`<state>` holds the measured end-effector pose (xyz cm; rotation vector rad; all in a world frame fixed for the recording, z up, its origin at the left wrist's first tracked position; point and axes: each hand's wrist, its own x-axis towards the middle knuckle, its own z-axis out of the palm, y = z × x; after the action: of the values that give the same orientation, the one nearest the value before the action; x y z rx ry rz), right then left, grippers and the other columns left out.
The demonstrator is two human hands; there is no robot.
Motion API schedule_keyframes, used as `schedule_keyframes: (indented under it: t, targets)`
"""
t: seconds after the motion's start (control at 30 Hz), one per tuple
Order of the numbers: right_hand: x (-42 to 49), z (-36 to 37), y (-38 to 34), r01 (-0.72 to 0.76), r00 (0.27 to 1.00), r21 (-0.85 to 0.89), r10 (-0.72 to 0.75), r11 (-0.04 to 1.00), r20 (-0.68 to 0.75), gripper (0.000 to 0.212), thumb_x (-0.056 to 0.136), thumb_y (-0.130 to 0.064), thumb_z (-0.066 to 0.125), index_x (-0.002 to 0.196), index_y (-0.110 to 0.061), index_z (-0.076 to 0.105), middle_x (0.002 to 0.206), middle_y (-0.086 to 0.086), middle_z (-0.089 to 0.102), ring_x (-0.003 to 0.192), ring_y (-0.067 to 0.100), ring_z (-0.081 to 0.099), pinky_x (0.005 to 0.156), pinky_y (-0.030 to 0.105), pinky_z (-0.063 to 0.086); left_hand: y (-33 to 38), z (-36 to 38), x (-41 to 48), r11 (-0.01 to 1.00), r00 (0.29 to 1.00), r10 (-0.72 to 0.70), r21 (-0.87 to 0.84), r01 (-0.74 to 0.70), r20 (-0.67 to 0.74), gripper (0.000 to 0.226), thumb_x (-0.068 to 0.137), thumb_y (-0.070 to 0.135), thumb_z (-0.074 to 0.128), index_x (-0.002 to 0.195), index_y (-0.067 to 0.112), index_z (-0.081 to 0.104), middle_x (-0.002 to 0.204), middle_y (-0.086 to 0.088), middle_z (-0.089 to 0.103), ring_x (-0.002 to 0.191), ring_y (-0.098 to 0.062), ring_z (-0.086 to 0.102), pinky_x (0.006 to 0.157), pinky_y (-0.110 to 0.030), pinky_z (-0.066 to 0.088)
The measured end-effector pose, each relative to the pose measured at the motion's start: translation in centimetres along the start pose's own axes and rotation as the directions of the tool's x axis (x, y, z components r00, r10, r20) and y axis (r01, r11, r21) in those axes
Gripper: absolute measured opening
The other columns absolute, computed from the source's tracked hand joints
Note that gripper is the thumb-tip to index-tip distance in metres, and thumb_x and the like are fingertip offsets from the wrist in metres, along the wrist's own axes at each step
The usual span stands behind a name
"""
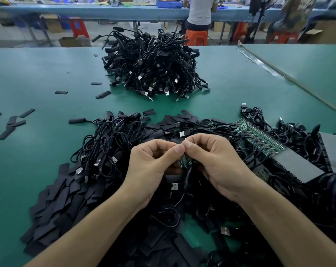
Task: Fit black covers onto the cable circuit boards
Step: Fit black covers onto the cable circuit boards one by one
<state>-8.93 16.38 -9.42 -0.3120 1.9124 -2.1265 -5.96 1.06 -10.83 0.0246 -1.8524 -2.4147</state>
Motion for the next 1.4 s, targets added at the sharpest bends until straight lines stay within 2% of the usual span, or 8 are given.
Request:
schedule_keyframes:
  t: [0.07, 0.17, 0.3, 0.37, 0.6, 0.9, 1.07, 1.4]
  targets:
    - [0.1, -0.4, -0.1, 0.091, 0.994, -0.239, -0.101, 0.967, -0.032, 0.006, 0.091, -0.019, 0.07, 0.086, -0.018, 0.074, 0.084, 0.003, 0.074, 0.079, 0.016, 0.067, 0.081, 0.035, 0.058, -0.1, 0.0, 0.1, 1.0, 1.0, 0.017, -0.013, -0.017, -0.018, 0.015, 0.065, 0.029, 0.081, 0.071, 0.016, 0.077, 0.066, -0.005, 0.069, 0.058, -0.011, 0.064, 0.052, -0.022, 0.053]
    - [0.2, -1.0, -0.7, 0.095, 0.995, -0.339, -0.079, 0.936, 0.06, 0.005, 0.09, -0.019, 0.072, 0.093, -0.022, 0.075, 0.085, 0.005, 0.075, 0.077, 0.013, 0.068, 0.076, 0.03, 0.057, -0.2, 0.0, 0.2, 0.999, 0.999, 0.024, -0.022, -0.025, -0.029, 0.011, 0.066, 0.026, 0.08, 0.071, 0.017, 0.077, 0.068, -0.004, 0.07, 0.058, -0.01, 0.065, 0.051, -0.021, 0.053]
    - [0.3, -1.5, -1.1, 0.113, 0.994, -0.462, -0.105, 0.879, 0.044, 0.006, 0.083, -0.019, 0.076, 0.088, -0.022, 0.074, 0.079, 0.004, 0.075, 0.075, 0.03, 0.07, 0.076, 0.045, 0.057, -0.4, -0.2, 0.2, 0.999, 0.999, 0.038, 0.035, -0.038, -0.012, 0.007, 0.073, 0.022, 0.081, 0.075, 0.016, 0.077, 0.072, -0.008, 0.073, 0.064, -0.012, 0.068, 0.055, -0.022, 0.054]
    - [0.3, -1.6, -1.2, 0.117, 0.992, -0.513, -0.123, 0.85, 0.022, 0.005, 0.084, -0.017, 0.076, 0.085, -0.021, 0.074, 0.078, 0.001, 0.074, 0.076, 0.027, 0.07, 0.078, 0.049, 0.058, -0.5, -0.2, 0.3, 0.995, 0.998, 0.066, 0.075, -0.065, -0.008, 0.01, 0.081, 0.007, 0.078, 0.078, 0.017, 0.078, 0.077, -0.009, 0.075, 0.068, -0.014, 0.071, 0.06, -0.021, 0.055]
    - [0.2, -1.3, -1.0, 0.146, 0.981, -0.762, -0.192, 0.631, 0.029, 0.007, 0.082, -0.024, 0.074, 0.077, -0.028, 0.072, 0.064, -0.013, 0.067, 0.062, -0.002, 0.061, 0.057, 0.009, 0.043, -0.9, -0.1, 0.1, 0.901, 0.986, 0.163, 0.412, -0.139, -0.023, 0.009, 0.082, 0.01, 0.077, 0.083, 0.019, 0.075, 0.076, 0.0, 0.076, 0.072, -0.017, 0.074, 0.068, -0.031, 0.061]
    - [-0.1, -1.1, -0.5, 0.17, 0.973, -0.787, -0.227, 0.594, 0.04, 0.008, 0.084, -0.019, 0.074, 0.082, -0.027, 0.076, 0.067, -0.012, 0.067, 0.063, -0.006, 0.057, 0.056, 0.006, 0.039, -0.9, -0.2, 0.2, 0.836, 0.99, 0.139, 0.537, -0.113, -0.009, 0.01, 0.083, 0.01, 0.079, 0.079, 0.017, 0.072, 0.07, 0.002, 0.074, 0.065, -0.014, 0.072, 0.065, -0.029, 0.06]
    - [-0.2, -0.8, -0.1, 0.156, 0.97, -0.812, -0.241, 0.562, 0.02, 0.007, 0.085, -0.019, 0.073, 0.087, -0.024, 0.078, 0.07, -0.012, 0.069, 0.064, -0.005, 0.056, 0.057, 0.007, 0.039, -0.9, -0.3, 0.1, 0.802, 0.99, 0.142, 0.588, -0.103, -0.02, 0.011, 0.082, 0.011, 0.08, 0.078, 0.017, 0.072, 0.067, 0.007, 0.073, 0.06, -0.005, 0.069, 0.058, -0.019, 0.055]
    - [0.0, 0.3, 0.4, 0.091, 0.964, -0.863, -0.26, 0.497, -0.048, 0.009, 0.085, -0.02, 0.07, 0.089, -0.022, 0.078, 0.078, -0.004, 0.071, 0.07, 0.011, 0.061, 0.062, 0.011, 0.043, -1.1, 0.2, -0.3, 0.723, 0.979, 0.198, 0.682, -0.112, -0.05, 0.016, 0.08, 0.017, 0.079, 0.072, 0.025, 0.068, 0.064, 0.015, 0.07, 0.053, 0.002, 0.063, 0.051, -0.011, 0.047]
